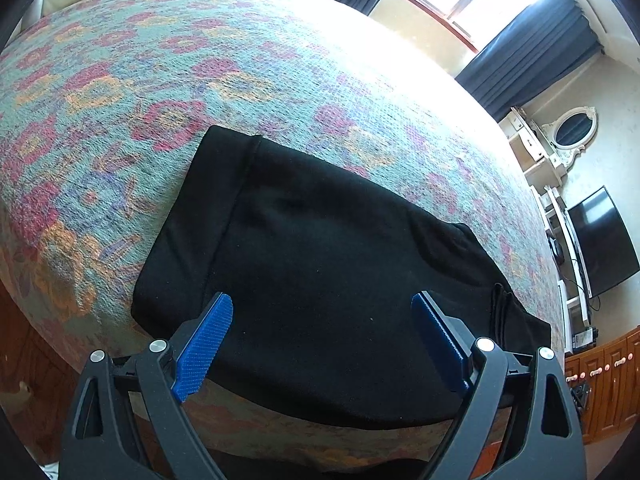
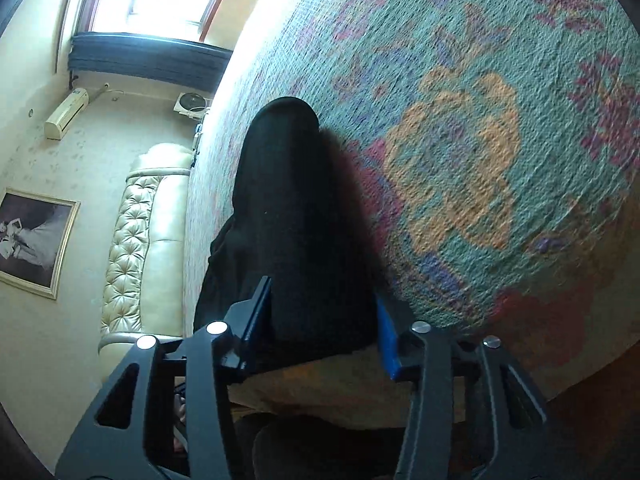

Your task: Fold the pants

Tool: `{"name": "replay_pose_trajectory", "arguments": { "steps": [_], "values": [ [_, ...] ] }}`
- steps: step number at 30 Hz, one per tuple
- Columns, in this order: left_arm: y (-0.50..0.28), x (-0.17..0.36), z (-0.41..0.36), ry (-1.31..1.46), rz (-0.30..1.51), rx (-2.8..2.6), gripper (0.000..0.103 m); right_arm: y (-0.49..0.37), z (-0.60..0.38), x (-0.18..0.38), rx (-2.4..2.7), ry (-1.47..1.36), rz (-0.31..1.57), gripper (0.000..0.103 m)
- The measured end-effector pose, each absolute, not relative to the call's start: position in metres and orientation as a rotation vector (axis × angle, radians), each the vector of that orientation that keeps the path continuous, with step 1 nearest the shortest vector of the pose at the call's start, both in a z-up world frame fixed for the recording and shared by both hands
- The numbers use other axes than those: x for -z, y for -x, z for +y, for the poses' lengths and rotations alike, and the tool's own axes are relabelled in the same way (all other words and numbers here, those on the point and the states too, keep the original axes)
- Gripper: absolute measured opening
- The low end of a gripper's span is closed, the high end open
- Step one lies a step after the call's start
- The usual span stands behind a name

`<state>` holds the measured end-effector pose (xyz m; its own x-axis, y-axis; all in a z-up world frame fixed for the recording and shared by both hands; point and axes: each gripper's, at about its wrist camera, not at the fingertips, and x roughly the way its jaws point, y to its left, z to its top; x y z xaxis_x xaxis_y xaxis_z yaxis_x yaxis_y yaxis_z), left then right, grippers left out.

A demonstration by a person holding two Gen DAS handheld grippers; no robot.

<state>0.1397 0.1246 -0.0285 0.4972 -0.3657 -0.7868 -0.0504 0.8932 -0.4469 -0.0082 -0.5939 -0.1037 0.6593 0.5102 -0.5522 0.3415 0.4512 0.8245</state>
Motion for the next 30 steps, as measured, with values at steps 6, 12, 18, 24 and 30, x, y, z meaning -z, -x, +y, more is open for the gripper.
{"name": "replay_pose_trajectory", "arguments": {
  "steps": [6, 12, 18, 24, 30],
  "values": [
    [-0.139, 0.030, 0.124, 0.439, 1.044, 0.201, 0.090, 0.018, -0.597, 0.120, -0.138, -1.160, 0.888, 0.025],
    [-0.139, 0.031, 0.125, 0.449, 1.049, 0.197, 0.090, 0.007, -0.604, 0.098, -0.189, -1.128, 0.854, 0.053],
    [-0.139, 0.034, 0.125, 0.455, 1.058, 0.196, 0.090, -0.027, -0.612, 0.095, -0.225, -1.120, 0.840, 0.061],
    [-0.140, 0.034, 0.124, 0.445, 1.060, 0.198, 0.090, -0.042, -0.616, 0.106, -0.247, -1.109, 0.871, 0.019],
    [-0.140, 0.035, 0.125, 0.452, 1.059, 0.197, 0.090, -0.043, -0.626, 0.099, -0.296, -1.089, 0.874, 0.032]
  ]
}}
